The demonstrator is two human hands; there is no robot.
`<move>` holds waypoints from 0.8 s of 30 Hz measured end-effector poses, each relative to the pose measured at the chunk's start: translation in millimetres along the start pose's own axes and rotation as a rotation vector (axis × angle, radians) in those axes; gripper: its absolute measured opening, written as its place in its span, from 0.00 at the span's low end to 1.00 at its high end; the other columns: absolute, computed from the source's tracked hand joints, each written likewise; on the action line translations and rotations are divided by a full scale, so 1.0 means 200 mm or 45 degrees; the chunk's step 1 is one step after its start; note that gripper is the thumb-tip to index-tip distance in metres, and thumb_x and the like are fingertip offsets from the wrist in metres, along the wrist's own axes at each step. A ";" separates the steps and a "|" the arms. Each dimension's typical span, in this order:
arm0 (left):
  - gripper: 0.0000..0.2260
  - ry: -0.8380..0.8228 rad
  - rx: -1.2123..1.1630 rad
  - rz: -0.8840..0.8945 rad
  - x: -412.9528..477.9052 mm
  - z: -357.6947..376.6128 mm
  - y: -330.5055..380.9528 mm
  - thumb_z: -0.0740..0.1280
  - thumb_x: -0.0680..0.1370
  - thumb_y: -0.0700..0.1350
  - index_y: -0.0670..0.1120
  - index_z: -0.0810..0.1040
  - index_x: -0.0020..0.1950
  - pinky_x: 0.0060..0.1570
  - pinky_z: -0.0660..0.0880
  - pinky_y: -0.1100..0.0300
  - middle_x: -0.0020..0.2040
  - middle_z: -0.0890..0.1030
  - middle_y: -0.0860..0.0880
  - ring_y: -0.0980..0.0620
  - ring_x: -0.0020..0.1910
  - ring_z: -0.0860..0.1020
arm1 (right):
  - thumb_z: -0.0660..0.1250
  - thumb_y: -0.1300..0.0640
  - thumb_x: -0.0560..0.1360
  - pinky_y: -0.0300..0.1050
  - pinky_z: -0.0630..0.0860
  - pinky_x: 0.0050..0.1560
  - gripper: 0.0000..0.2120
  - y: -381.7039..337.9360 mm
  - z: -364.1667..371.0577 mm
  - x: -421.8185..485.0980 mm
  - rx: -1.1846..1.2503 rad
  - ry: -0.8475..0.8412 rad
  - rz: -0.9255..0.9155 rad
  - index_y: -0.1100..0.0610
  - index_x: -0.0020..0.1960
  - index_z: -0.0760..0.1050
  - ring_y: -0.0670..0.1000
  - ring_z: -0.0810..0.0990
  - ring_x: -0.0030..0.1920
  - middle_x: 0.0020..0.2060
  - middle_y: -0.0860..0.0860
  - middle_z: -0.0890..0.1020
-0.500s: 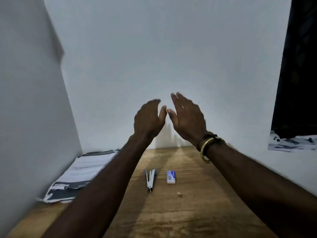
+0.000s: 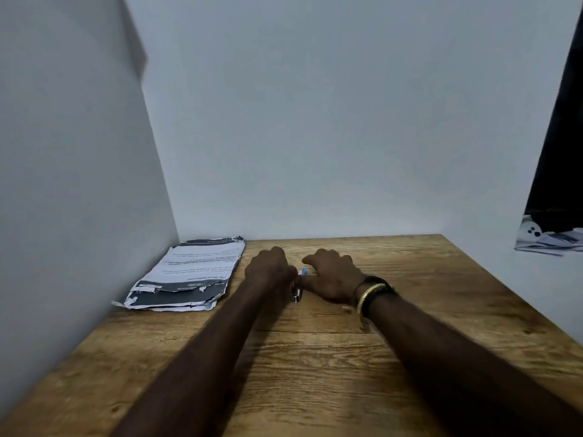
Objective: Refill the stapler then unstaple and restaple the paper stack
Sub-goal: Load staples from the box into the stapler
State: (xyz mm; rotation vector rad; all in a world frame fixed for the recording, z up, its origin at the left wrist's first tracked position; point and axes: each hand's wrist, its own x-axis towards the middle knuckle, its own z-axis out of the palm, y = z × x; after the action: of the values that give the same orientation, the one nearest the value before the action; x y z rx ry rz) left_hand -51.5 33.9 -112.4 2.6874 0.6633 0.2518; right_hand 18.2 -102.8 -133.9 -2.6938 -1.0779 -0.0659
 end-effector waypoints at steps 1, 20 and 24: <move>0.17 -0.031 -0.007 -0.033 0.01 0.01 -0.01 0.67 0.76 0.49 0.41 0.79 0.60 0.55 0.76 0.53 0.60 0.81 0.40 0.40 0.61 0.79 | 0.60 0.32 0.79 0.58 0.67 0.63 0.26 0.00 0.02 0.01 0.005 -0.013 0.014 0.50 0.65 0.78 0.60 0.72 0.69 0.66 0.55 0.77; 0.12 -0.008 -1.421 0.003 0.06 0.09 -0.03 0.70 0.76 0.31 0.34 0.78 0.59 0.33 0.80 0.60 0.39 0.81 0.41 0.52 0.32 0.80 | 0.81 0.63 0.69 0.49 0.84 0.39 0.14 0.09 0.07 0.11 1.360 0.370 -0.005 0.56 0.50 0.80 0.50 0.86 0.36 0.38 0.59 0.87; 0.08 0.200 -1.343 0.133 0.07 0.09 0.00 0.69 0.77 0.30 0.33 0.80 0.56 0.51 0.79 0.37 0.43 0.82 0.31 0.42 0.42 0.78 | 0.80 0.64 0.71 0.53 0.86 0.44 0.16 0.09 0.06 0.12 1.506 0.371 -0.052 0.58 0.54 0.79 0.54 0.87 0.41 0.43 0.62 0.87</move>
State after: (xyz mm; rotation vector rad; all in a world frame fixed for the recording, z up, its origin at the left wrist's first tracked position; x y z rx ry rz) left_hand -34.1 35.8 -128.5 1.6906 0.2841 0.6345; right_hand 47.4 -97.0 -146.1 -1.5368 -0.7158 0.1307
